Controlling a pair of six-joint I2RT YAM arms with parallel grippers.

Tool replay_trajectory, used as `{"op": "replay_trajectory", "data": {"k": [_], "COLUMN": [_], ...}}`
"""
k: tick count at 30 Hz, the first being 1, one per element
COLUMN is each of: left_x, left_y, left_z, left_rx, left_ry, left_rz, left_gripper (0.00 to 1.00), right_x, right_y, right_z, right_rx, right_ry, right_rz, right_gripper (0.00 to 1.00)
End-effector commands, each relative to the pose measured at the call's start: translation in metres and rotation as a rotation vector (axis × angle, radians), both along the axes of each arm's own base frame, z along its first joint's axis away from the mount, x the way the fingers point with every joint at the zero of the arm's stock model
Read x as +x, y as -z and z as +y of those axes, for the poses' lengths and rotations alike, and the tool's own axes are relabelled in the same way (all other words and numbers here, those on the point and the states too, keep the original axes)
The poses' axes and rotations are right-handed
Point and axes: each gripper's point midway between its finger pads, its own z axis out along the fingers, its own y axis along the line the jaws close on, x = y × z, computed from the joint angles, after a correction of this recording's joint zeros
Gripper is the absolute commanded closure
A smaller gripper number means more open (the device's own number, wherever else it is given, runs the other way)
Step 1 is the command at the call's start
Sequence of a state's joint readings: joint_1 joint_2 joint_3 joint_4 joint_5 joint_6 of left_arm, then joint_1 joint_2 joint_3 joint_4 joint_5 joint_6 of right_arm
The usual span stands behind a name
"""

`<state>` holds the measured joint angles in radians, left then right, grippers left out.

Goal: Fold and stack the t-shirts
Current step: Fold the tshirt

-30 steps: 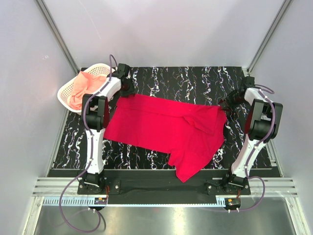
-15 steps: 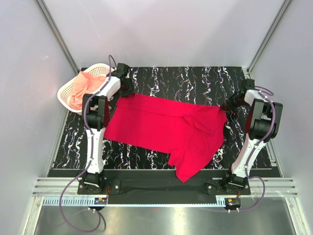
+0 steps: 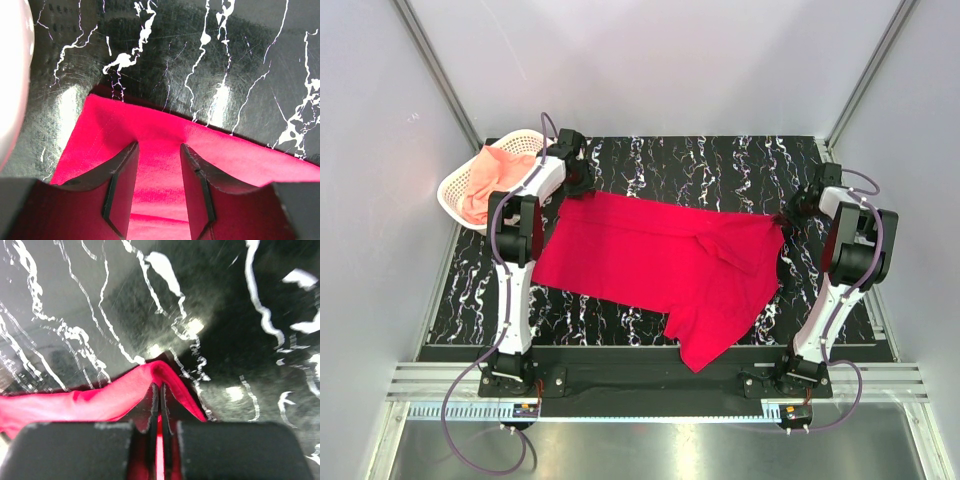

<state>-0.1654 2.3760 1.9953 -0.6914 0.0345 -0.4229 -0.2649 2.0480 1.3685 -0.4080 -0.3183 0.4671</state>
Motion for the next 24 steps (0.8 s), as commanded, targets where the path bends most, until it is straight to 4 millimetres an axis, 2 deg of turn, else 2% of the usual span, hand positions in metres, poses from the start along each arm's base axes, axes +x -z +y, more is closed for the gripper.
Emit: {"op": "replay_trajectory", "data": {"k": [1,5,10,13,14,15,16,17,18,19,20,21,22,23,24], "left_x": [-0.013,-0.012,-0.01,-0.01,-0.007,-0.007,-0.005,-0.006,-0.007,-0.01,-0.014,-0.017,-0.023,-0.034,-0.039], "left_y": [0.037,0.036,0.034,0.025,0.012,0.005,-0.013,-0.022,-0.033,-0.041,-0.047,-0.068,-0.075,-0.075,-0.093], "left_z": [0.008,0.011,0.01,0.005,0.003,-0.001,-0.006,-0.01,-0.013,-0.021,-0.024,-0.025,-0.033,-0.035,-0.039], "left_rx": [0.021,0.033,0.026,0.0,-0.012,-0.031,-0.044,-0.053,-0.063,-0.064,-0.061,-0.053,-0.053,-0.059,-0.076], "left_ry": [0.003,-0.004,-0.007,0.001,0.002,0.01,0.014,0.019,0.023,0.038,0.045,0.047,0.062,0.07,0.077], "left_rz": [0.088,0.081,0.075,0.064,0.041,0.033,0.002,-0.01,-0.022,-0.034,-0.036,-0.07,-0.081,-0.069,-0.103], "left_gripper": [0.55,0.55,0.55,0.51,0.48,0.43,0.41,0.39,0.38,0.37,0.36,0.36,0.36,0.36,0.36], "right_x": [0.017,0.016,0.015,0.012,0.016,0.005,0.01,0.007,-0.007,-0.011,-0.012,-0.018,-0.024,-0.026,-0.029], "right_y": [-0.019,-0.014,-0.009,-0.021,-0.033,-0.04,-0.057,-0.065,-0.074,-0.081,-0.09,-0.101,-0.102,-0.116,-0.119], "right_z": [-0.031,-0.035,-0.032,-0.039,-0.052,-0.056,-0.068,-0.07,-0.074,-0.077,-0.075,-0.07,-0.064,-0.054,-0.046], "right_rx": [-0.134,-0.147,-0.122,-0.153,-0.215,-0.236,-0.296,-0.305,-0.332,-0.345,-0.343,-0.329,-0.317,-0.302,-0.289], "right_ry": [0.016,0.016,0.008,0.028,0.063,0.073,0.095,0.105,0.126,0.14,0.147,0.15,0.14,0.13,0.119], "right_rz": [-0.067,-0.047,-0.033,-0.004,0.0,0.051,0.044,0.058,0.113,0.121,0.115,0.109,0.114,0.079,0.067], "right_gripper": [0.95,0.92,0.85,0.81,0.69,0.64,0.59,0.54,0.45,0.4,0.38,0.36,0.36,0.35,0.35]}}
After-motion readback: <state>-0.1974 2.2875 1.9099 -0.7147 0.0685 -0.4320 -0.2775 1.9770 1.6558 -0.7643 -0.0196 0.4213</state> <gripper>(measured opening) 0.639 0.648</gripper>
